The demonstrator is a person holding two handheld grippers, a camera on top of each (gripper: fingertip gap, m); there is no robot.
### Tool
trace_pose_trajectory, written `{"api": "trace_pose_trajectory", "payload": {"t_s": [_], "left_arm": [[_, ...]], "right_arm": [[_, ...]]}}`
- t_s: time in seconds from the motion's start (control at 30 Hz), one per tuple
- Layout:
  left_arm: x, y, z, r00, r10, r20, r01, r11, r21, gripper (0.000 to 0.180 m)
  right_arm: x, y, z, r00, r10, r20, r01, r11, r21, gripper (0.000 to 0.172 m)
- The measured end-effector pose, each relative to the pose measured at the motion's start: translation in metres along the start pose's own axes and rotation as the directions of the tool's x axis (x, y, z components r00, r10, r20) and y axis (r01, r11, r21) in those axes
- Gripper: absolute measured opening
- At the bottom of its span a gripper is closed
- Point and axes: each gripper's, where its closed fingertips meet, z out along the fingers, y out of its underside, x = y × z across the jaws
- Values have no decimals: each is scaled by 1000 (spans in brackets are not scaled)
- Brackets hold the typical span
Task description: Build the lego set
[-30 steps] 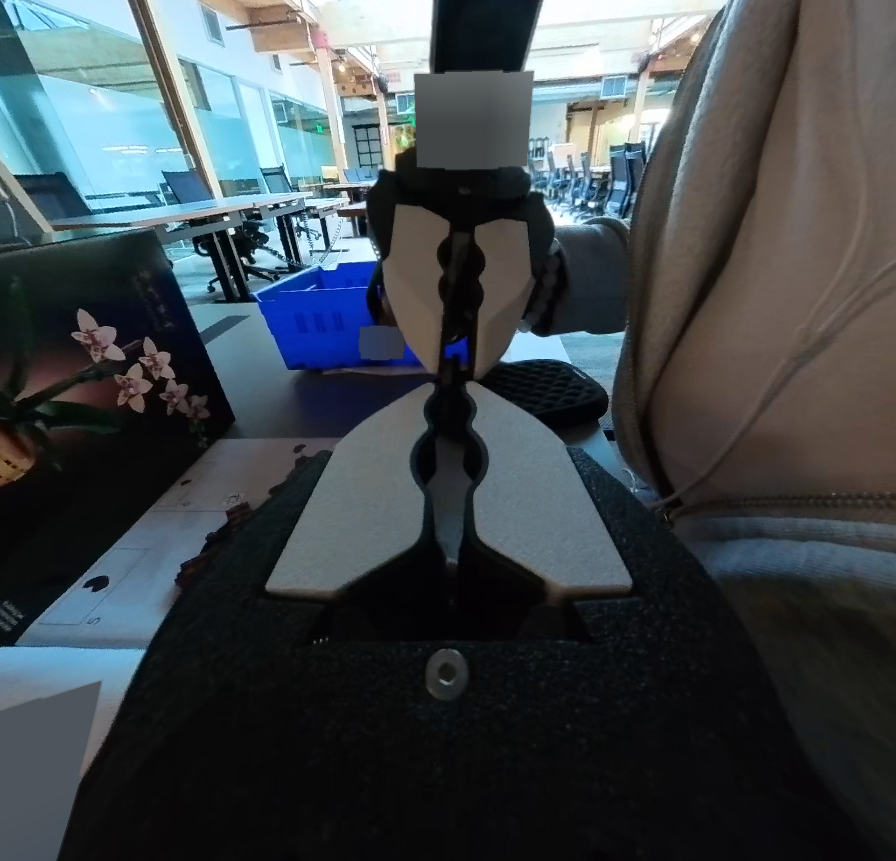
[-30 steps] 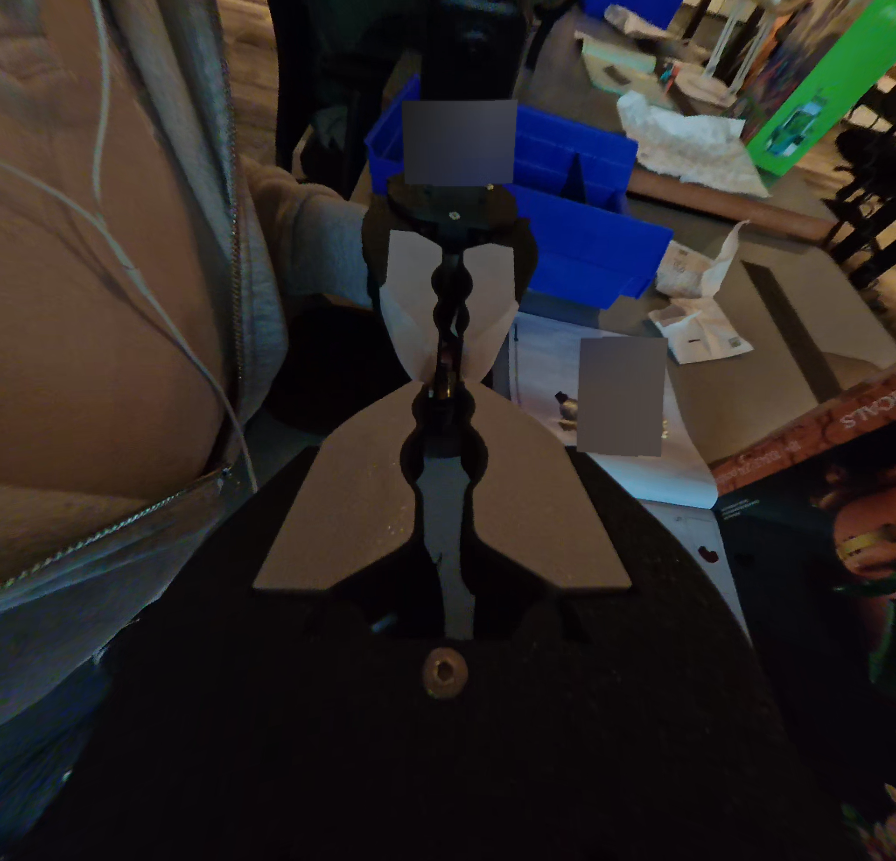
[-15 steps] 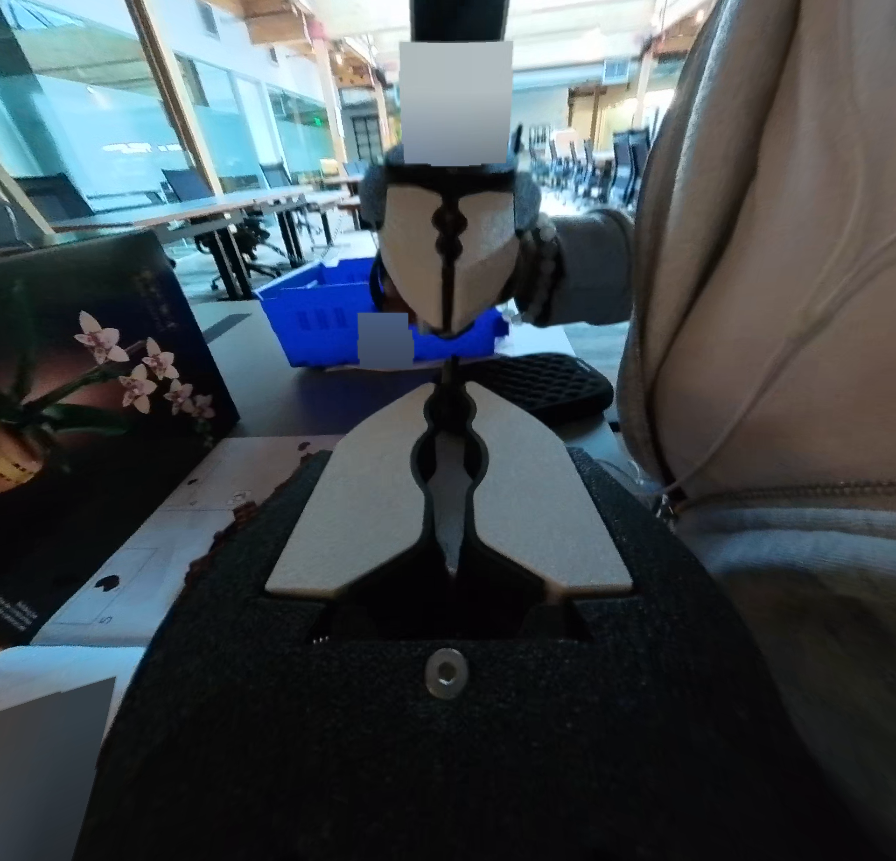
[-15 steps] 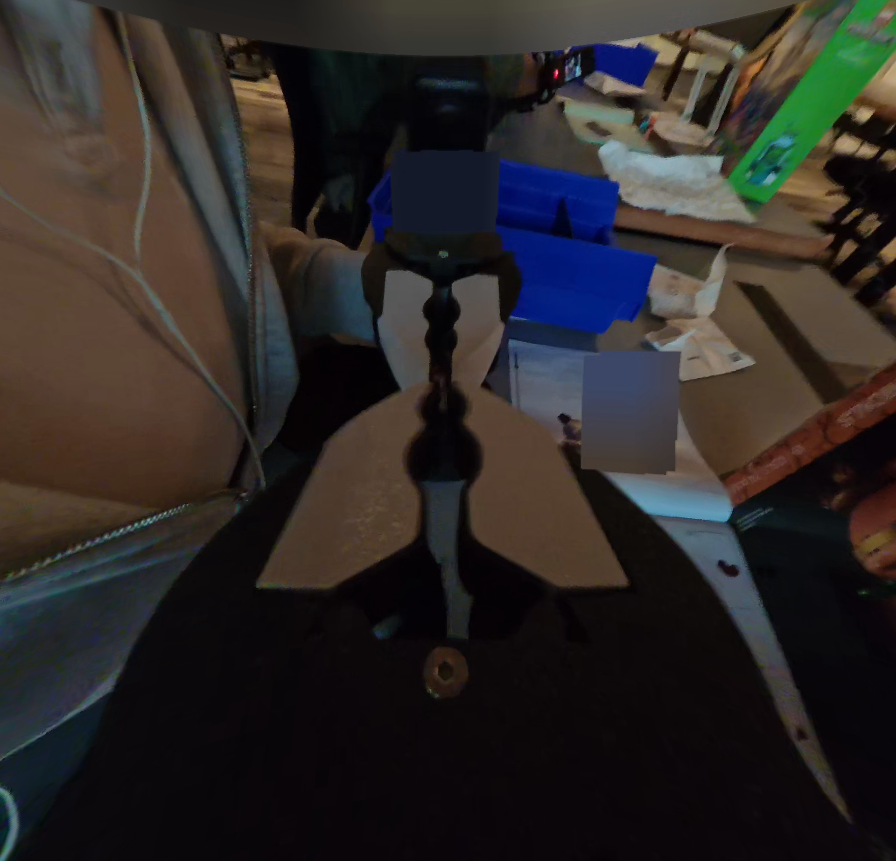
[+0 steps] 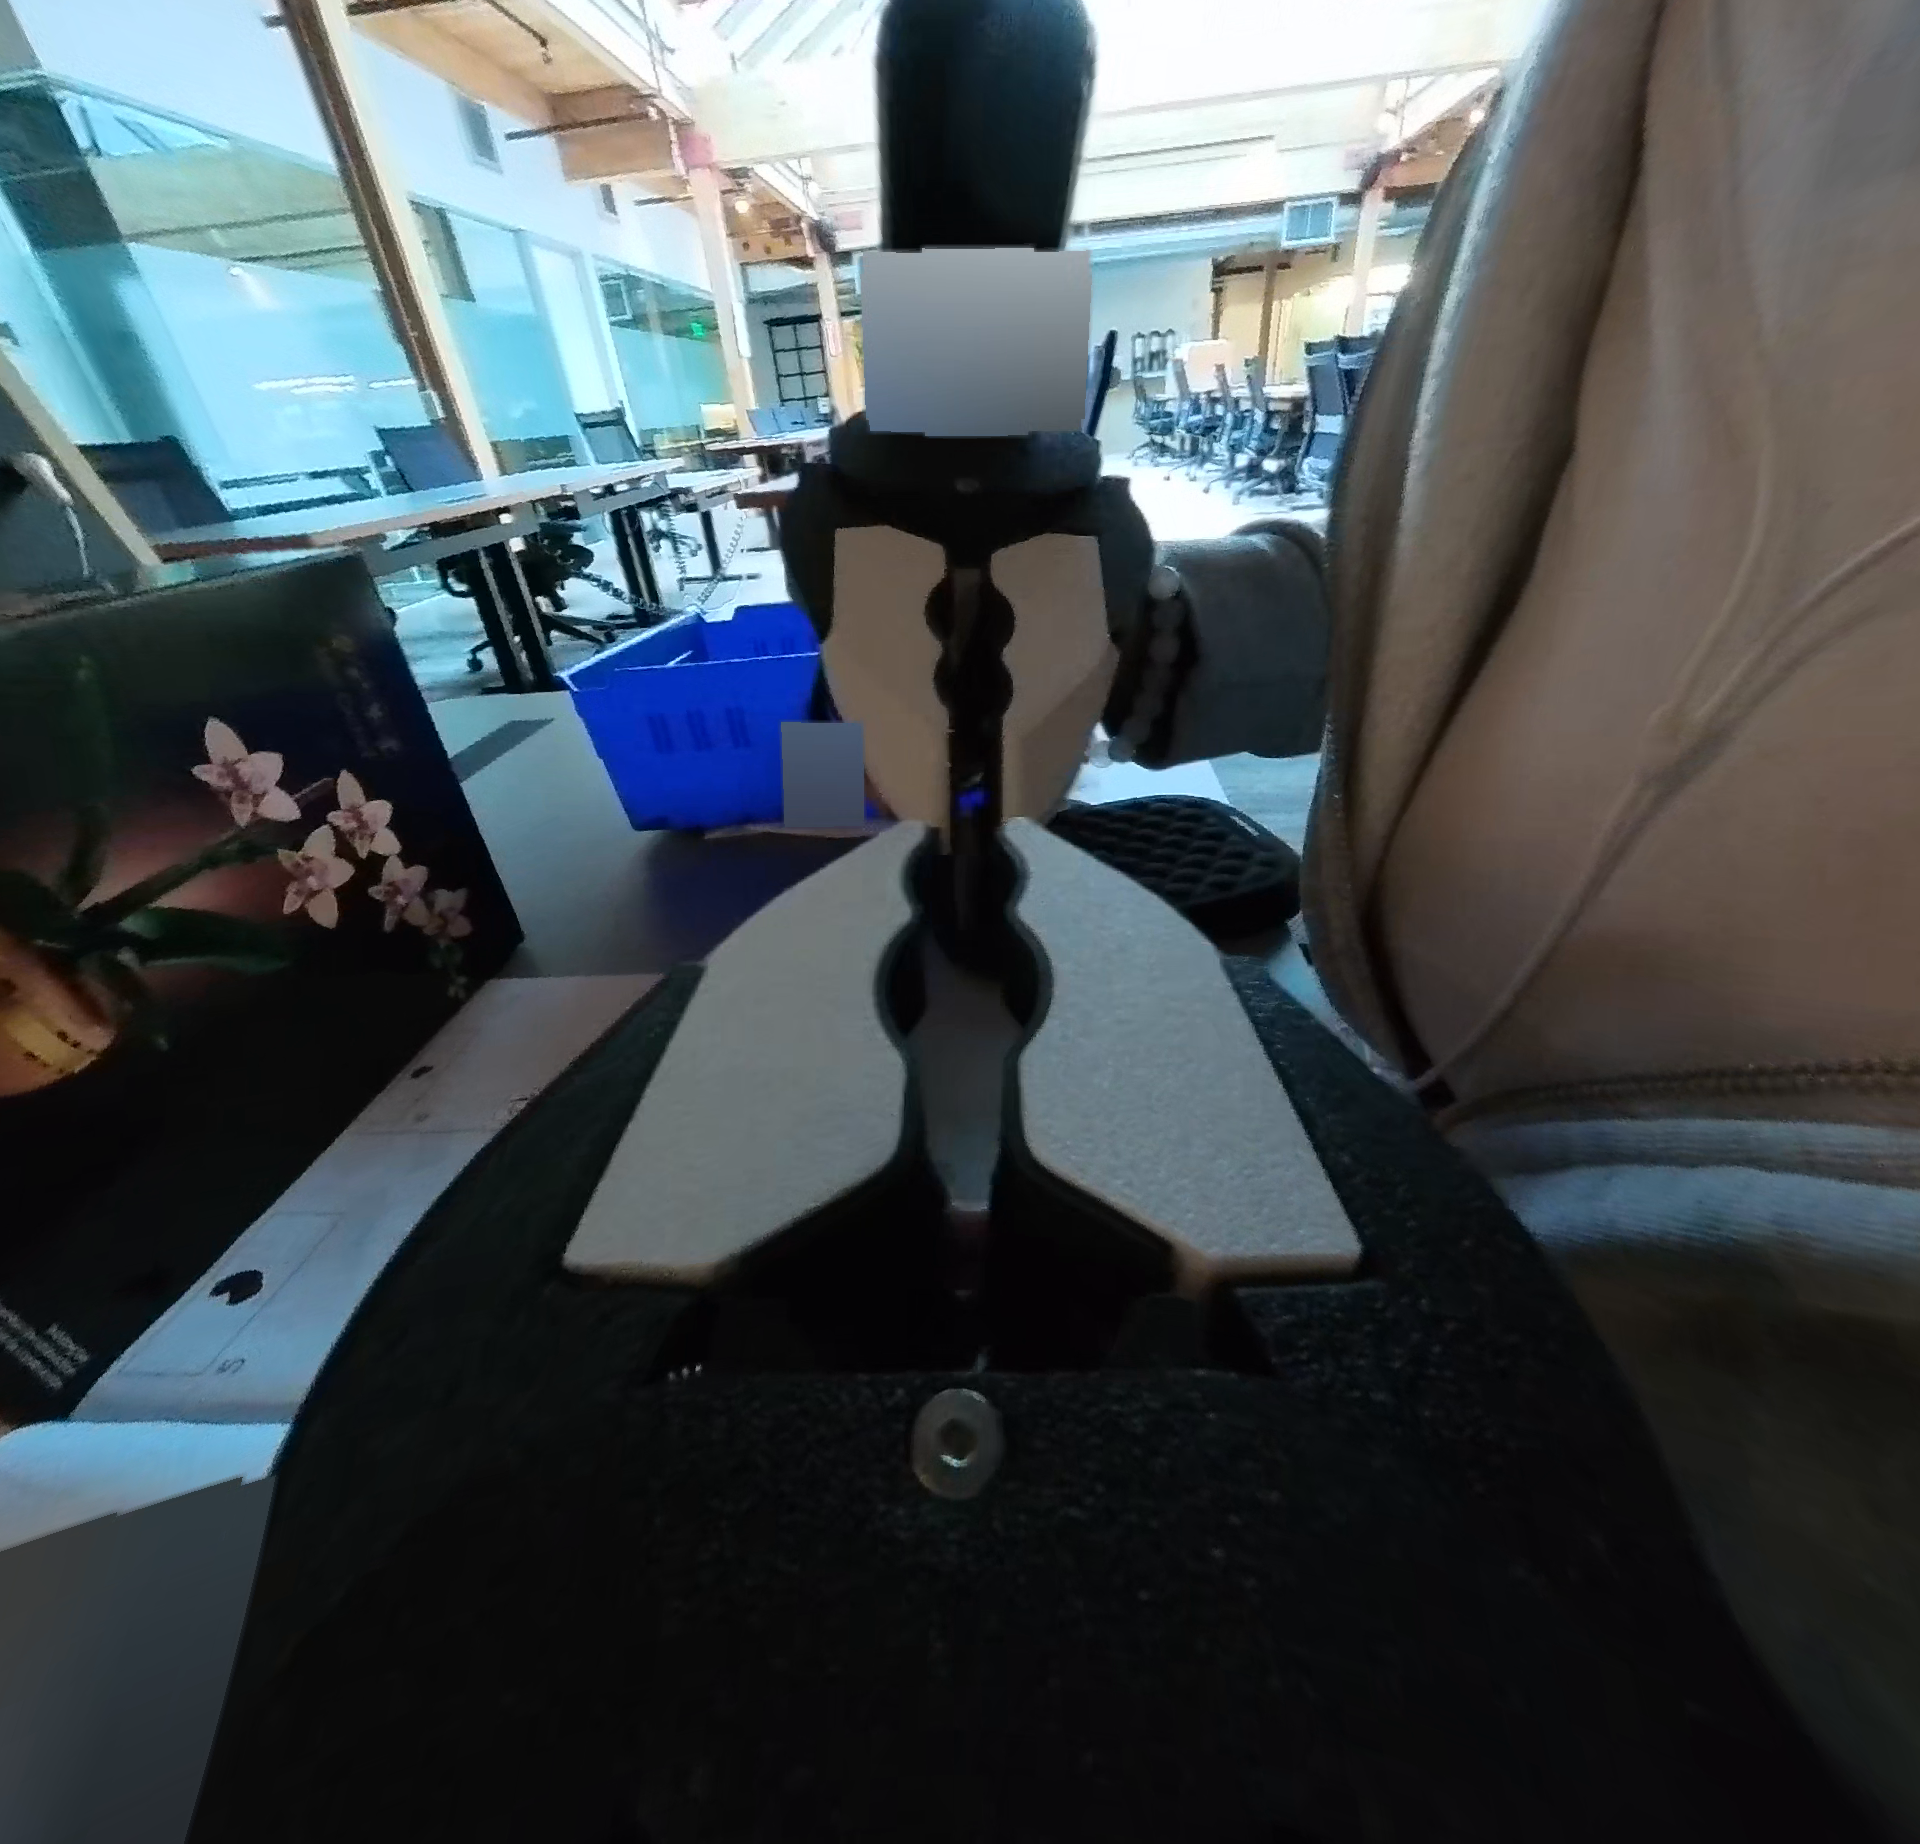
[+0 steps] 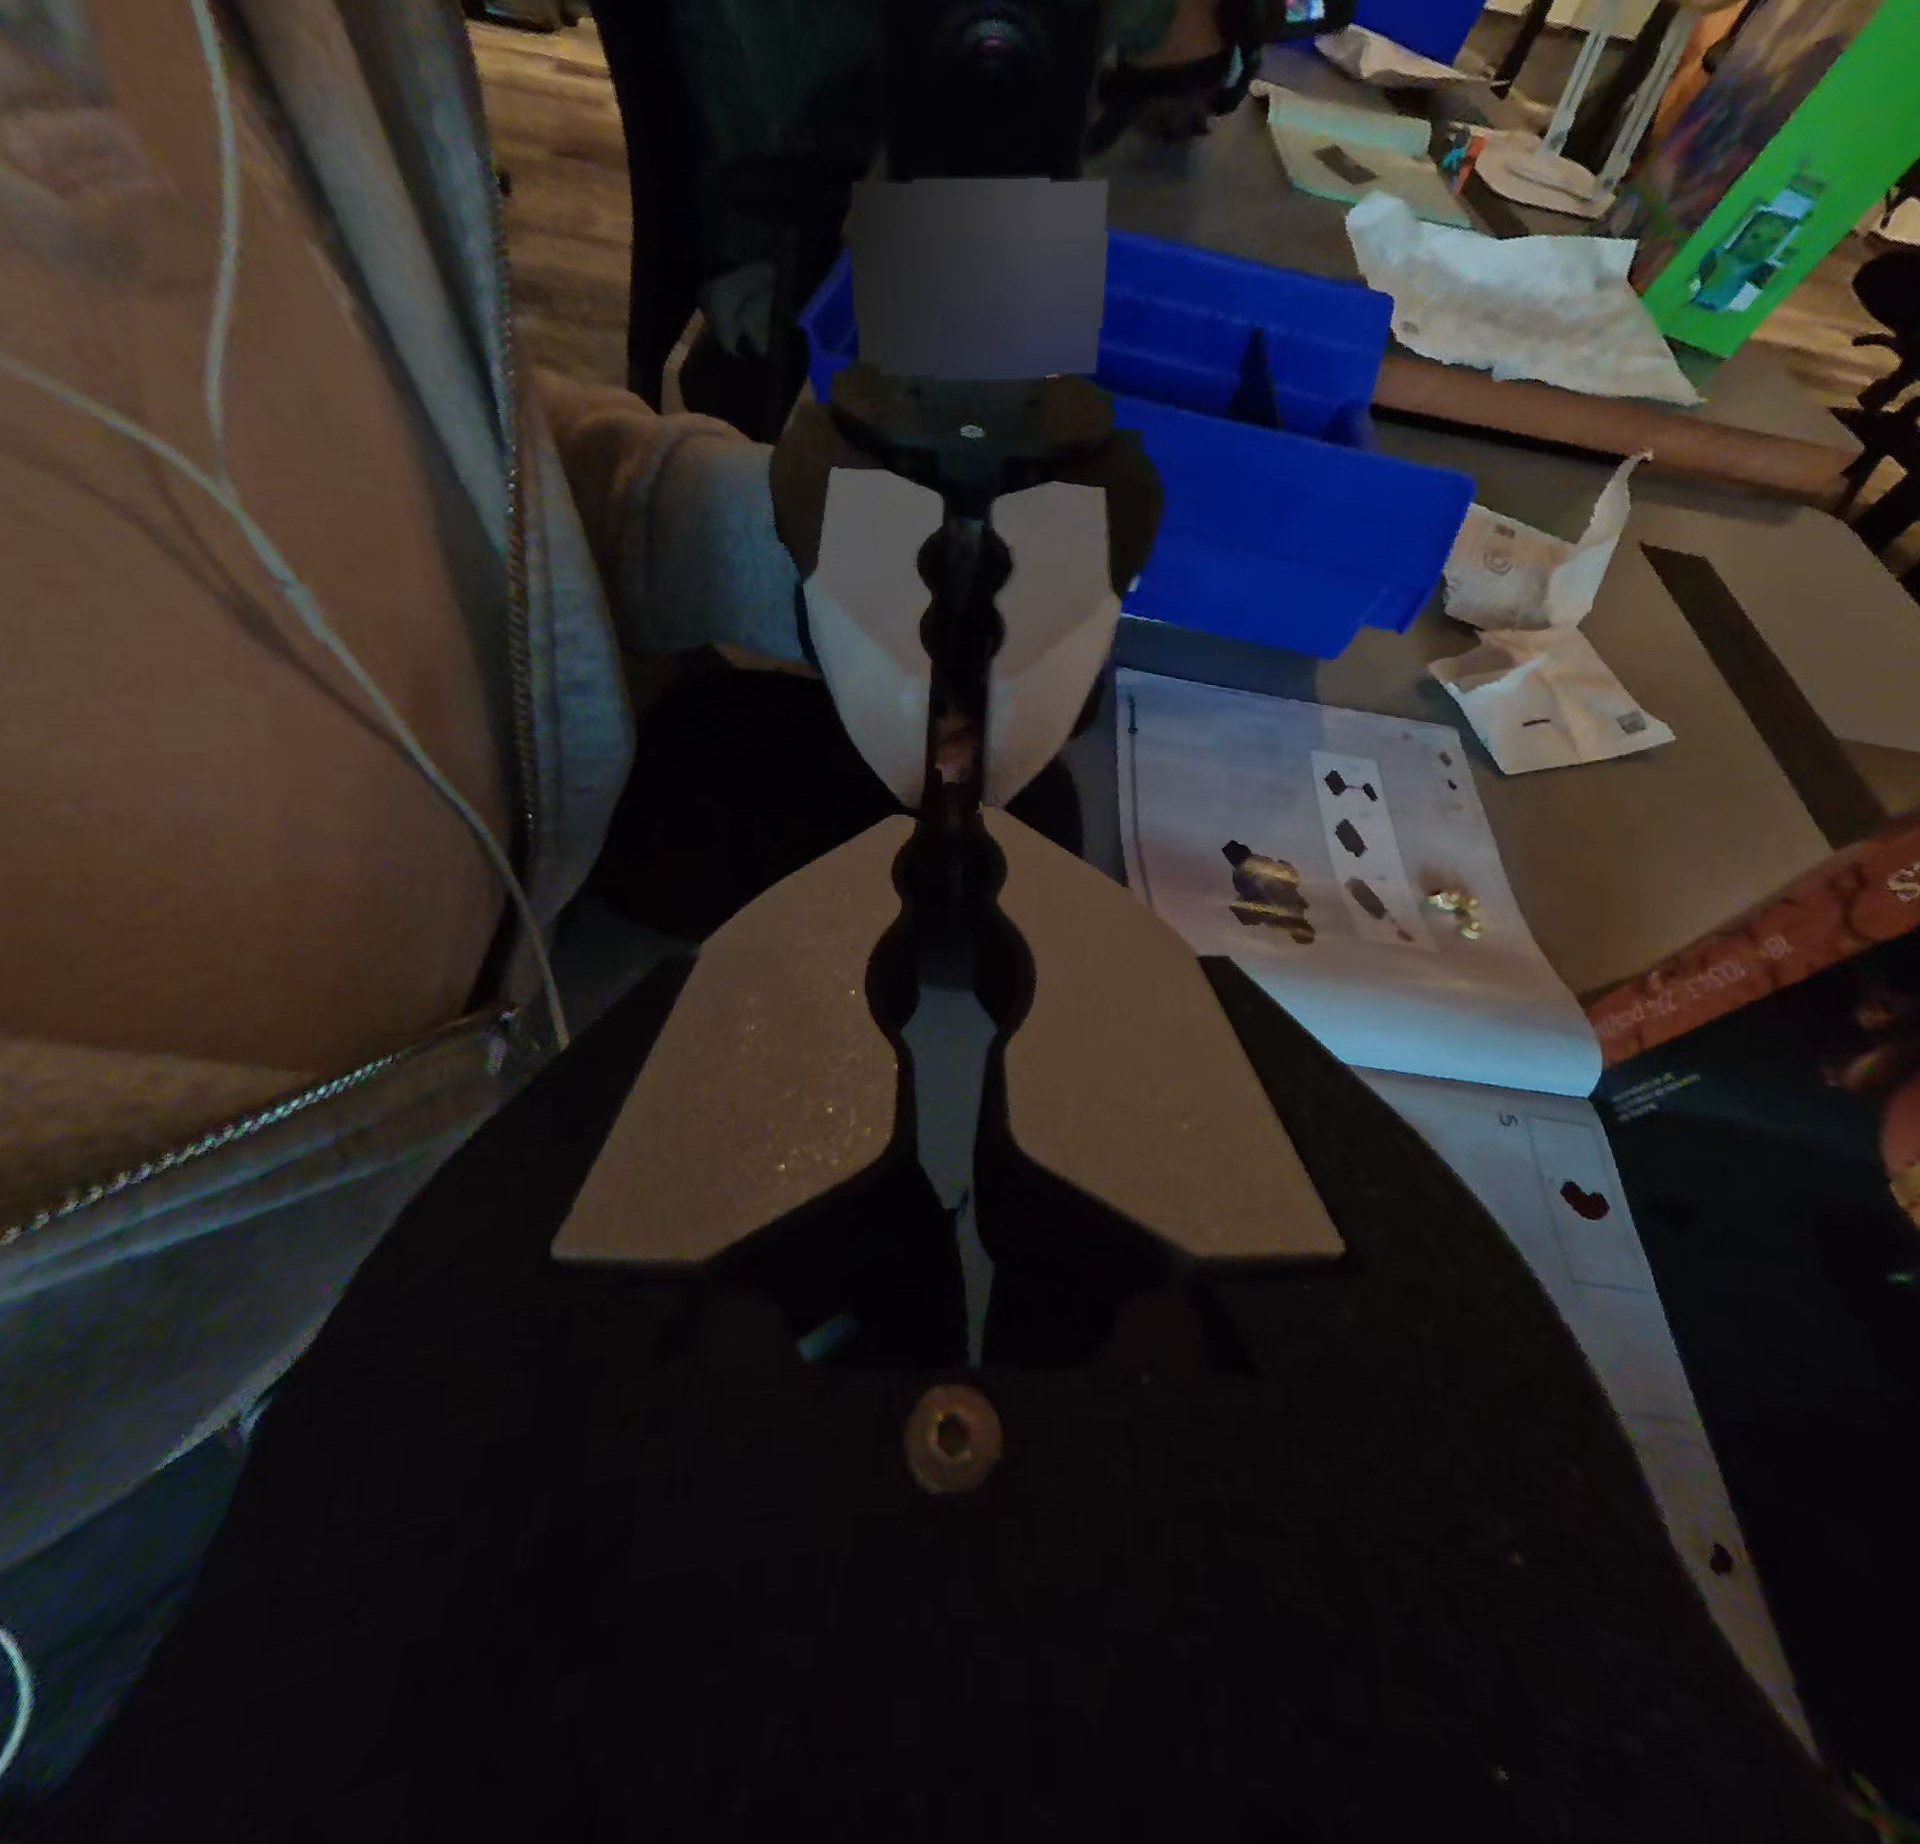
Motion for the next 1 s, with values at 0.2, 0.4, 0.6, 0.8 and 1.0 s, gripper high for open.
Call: {"api": "trace_pose_trajectory", "payload": {"t_s": [0.2, 0.4, 0.6, 0.8, 1.0], "left_arm": [[-2, 8, 1, 999, 47, 27, -45, 997, -57, 13], [0, 11, 2, 1000, 12, 19, -11, 999, -46, 6], [-2, 9, 1, 1000, 2, 26, -1, 1000, -31, 13], [0, 11, 2, 1000, 17, 12, -17, 999, -39, 6], [2, 13, 2, 999, 25, 25, -24, 999, -28, 5]], "right_arm": [[1, -2, 0, 1000, 17, -18, -17, 1000, 5, 3], [1, 3, 0, 1000, 0, -23, -1, 999, -40, 3], [0, 7, 3, 1000, -3, -15, 2, 997, -71, 4], [0, 8, 3, 1000, 15, -11, -15, 997, -74, 4], [-1, 10, 4, 1000, 22, -4, -22, 997, -76, 4]]}}
